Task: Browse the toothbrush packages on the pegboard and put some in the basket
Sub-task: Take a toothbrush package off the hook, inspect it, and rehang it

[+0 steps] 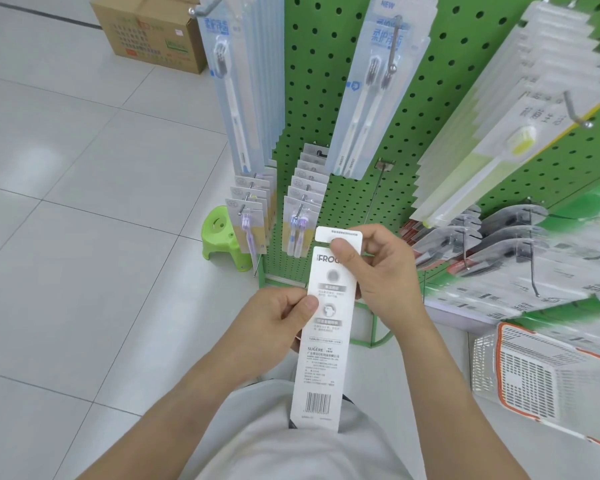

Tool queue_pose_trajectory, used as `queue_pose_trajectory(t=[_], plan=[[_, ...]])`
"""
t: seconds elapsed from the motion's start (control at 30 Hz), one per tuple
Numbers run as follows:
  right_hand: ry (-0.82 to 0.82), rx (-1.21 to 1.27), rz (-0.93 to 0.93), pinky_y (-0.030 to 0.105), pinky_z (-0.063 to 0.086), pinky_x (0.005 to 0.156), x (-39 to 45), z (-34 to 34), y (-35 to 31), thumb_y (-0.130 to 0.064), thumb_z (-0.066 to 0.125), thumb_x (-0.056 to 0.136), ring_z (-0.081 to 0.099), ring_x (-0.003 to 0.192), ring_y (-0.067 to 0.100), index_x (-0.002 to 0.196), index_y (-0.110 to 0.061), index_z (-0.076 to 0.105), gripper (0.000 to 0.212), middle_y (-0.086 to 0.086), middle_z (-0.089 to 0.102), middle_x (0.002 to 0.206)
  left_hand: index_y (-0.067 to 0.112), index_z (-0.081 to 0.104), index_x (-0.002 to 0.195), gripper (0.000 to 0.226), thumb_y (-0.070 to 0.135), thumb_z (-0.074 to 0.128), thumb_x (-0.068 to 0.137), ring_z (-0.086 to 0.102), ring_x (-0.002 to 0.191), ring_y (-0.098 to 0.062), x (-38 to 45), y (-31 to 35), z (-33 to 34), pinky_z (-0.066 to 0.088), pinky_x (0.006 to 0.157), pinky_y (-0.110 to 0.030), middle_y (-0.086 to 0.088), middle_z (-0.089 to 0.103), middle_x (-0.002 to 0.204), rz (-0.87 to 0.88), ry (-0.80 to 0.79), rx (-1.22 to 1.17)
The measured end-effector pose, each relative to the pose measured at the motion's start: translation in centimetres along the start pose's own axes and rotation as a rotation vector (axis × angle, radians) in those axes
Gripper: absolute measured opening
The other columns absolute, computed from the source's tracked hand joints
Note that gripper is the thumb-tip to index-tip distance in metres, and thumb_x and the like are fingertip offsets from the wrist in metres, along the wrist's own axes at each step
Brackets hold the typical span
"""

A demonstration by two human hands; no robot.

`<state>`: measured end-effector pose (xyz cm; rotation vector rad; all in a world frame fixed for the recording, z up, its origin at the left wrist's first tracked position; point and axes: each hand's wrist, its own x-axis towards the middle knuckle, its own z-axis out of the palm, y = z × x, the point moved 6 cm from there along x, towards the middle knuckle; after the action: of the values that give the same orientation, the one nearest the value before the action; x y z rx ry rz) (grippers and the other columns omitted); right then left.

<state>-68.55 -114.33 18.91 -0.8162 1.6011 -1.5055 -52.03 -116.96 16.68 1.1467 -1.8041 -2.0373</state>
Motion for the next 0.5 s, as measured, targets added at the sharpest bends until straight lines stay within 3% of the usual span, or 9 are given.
queue_pose_trajectory(t=[0.13, 0.2, 0.27, 0.33, 0.5], plan=[[0.002, -0.078, 0.013, 0.03, 0.052, 0.048, 0.1, 0.2, 0.5, -0.015, 0.083, 0.081, 0.067, 0.06, 0.017, 0.092, -0.017, 0.063, 0.022, 0.001, 0.077, 0.083, -0.004, 0.068, 0.102, 0.027, 0.012, 0.046, 0.106, 0.076, 0.083, -0.027, 0.1, -0.2, -0.2, 0.063, 0.075, -0.043, -0.012, 0.078, 0.092, -0.004, -0.021, 0.026], [-0.043, -0.138, 0.037, 0.031, 0.057, 0.059, 0.0, 0.4, 1.0, -0.009, 0.09, 0.072, 0.071, 0.069, 0.015, 0.1, -0.017, 0.061, 0.041, -0.001, 0.078, 0.091, 0.001, 0.069, 0.107, 0.023, 0.01, 0.047, 0.105, 0.076, 0.086, -0.025, 0.1, -0.3, -0.2, 0.063, 0.076, -0.041, -0.009, 0.078, 0.095, 0.007, -0.04, 0.042], [-0.087, -0.155, 0.059, 0.024, 0.056, 0.065, -0.2, 0.5, 1.7, -0.005, 0.094, 0.063, 0.072, 0.077, 0.011, 0.108, -0.018, 0.058, 0.059, -0.001, 0.077, 0.096, 0.008, 0.068, 0.112, 0.019, 0.006, 0.052, 0.103, 0.076, 0.09, -0.02, 0.1, -0.6, -0.2, 0.062, 0.078, -0.037, -0.002, 0.079, 0.099, 0.005, -0.064, 0.061], [-0.09, -0.17, 0.071, 0.023, 0.056, 0.067, -0.5, 0.5, 2.2, -0.006, 0.096, 0.061, 0.073, 0.082, 0.013, 0.113, -0.02, 0.057, 0.067, 0.0, 0.076, 0.102, 0.011, 0.066, 0.116, 0.021, 0.002, 0.057, 0.1, 0.076, 0.093, -0.017, 0.0, -0.9, 0.0, 0.061, 0.081, -0.034, 0.002, 0.078, 0.104, -0.02, -0.092, 0.064], [-0.003, -0.093, 0.069, 0.03, 0.055, 0.053, -0.4, 0.0, 2.6, -0.01, 0.086, 0.077, 0.071, 0.062, 0.015, 0.113, -0.026, 0.065, 0.045, 0.007, 0.076, 0.089, 0.016, 0.064, 0.118, 0.025, 0.002, 0.059, 0.098, 0.076, 0.09, -0.016, 0.3, -0.8, 0.0, 0.061, 0.076, -0.032, 0.004, 0.078, 0.104, -0.034, -0.108, 0.071]])
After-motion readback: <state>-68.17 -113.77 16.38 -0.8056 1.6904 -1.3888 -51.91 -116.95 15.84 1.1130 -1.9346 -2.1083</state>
